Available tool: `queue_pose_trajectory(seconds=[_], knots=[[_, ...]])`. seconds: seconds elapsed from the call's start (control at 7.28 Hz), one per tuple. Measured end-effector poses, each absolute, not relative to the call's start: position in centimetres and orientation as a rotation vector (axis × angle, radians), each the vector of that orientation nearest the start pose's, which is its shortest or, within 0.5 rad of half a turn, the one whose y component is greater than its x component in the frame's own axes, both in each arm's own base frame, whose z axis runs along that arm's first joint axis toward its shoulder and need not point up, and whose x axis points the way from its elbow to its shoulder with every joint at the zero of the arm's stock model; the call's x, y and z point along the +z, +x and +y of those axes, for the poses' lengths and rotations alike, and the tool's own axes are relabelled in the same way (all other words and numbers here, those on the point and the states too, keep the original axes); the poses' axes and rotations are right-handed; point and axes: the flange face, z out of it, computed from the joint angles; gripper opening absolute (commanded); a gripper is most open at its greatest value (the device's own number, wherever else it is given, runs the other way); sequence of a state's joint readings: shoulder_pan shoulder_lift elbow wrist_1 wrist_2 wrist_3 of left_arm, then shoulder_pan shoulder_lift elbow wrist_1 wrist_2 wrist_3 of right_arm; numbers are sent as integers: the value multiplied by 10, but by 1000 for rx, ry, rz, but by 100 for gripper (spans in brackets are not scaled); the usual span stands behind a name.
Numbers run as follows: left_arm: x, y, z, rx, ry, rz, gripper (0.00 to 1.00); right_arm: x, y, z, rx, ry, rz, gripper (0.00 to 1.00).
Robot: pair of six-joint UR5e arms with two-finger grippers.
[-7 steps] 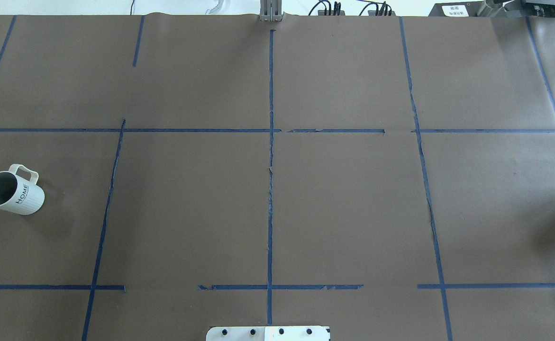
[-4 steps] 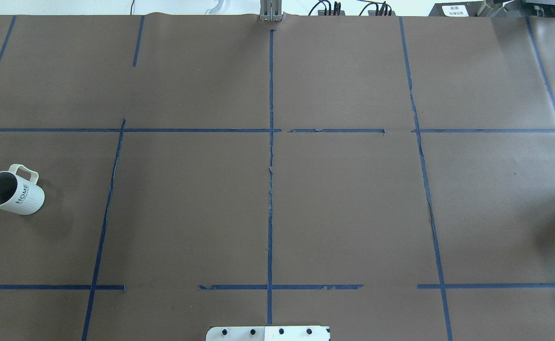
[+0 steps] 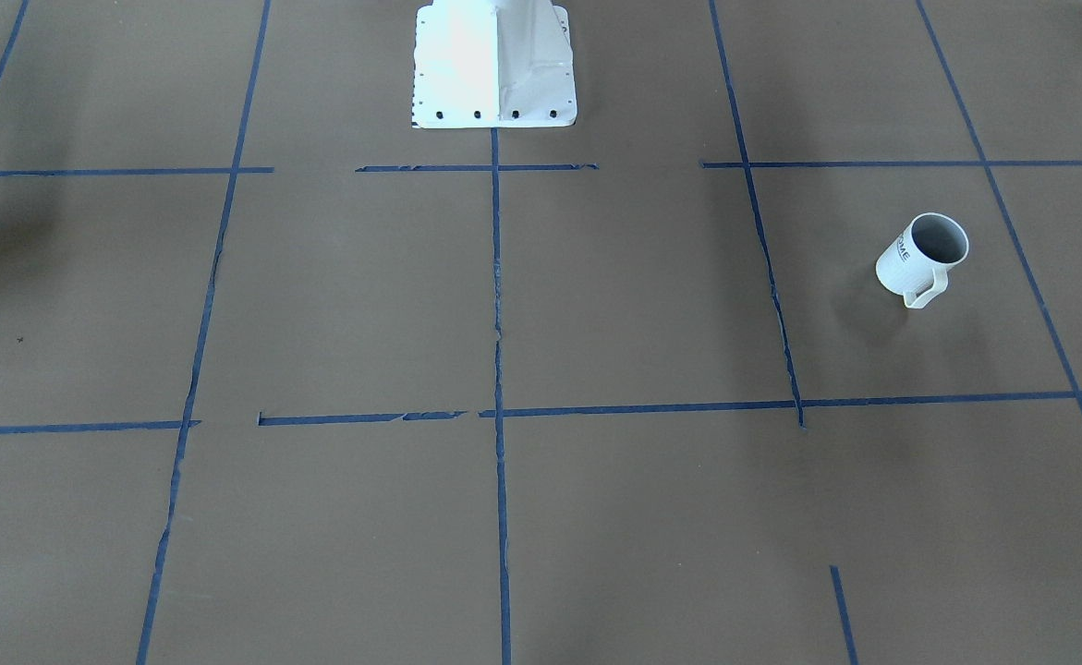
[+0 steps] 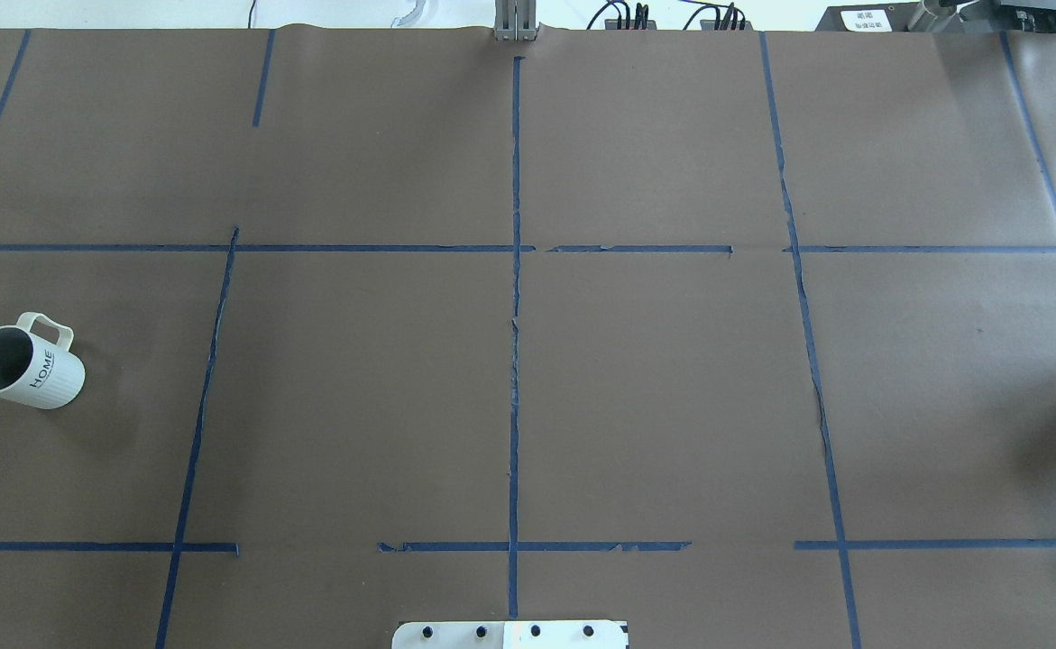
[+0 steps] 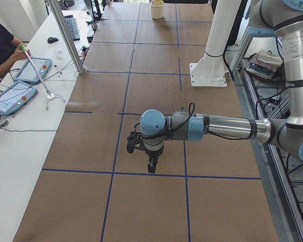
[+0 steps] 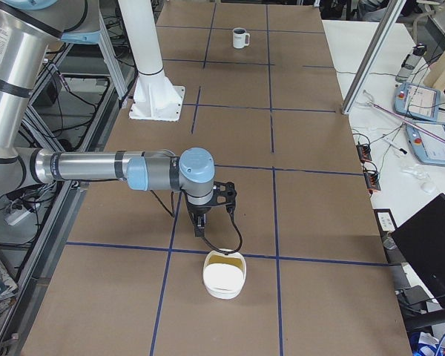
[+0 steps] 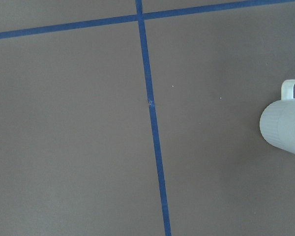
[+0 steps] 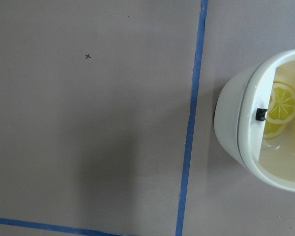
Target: Left arm hands cup to right arm to dump lemon
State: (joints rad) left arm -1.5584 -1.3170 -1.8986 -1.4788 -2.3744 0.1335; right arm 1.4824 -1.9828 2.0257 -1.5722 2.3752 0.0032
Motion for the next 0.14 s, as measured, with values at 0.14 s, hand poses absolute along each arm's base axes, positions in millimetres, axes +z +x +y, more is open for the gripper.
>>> queue_pose_trajectory(seconds=[0.14], knots=[[617,-57,-383,130,29,804,100,600,32,-328,-98,2,-807,100]])
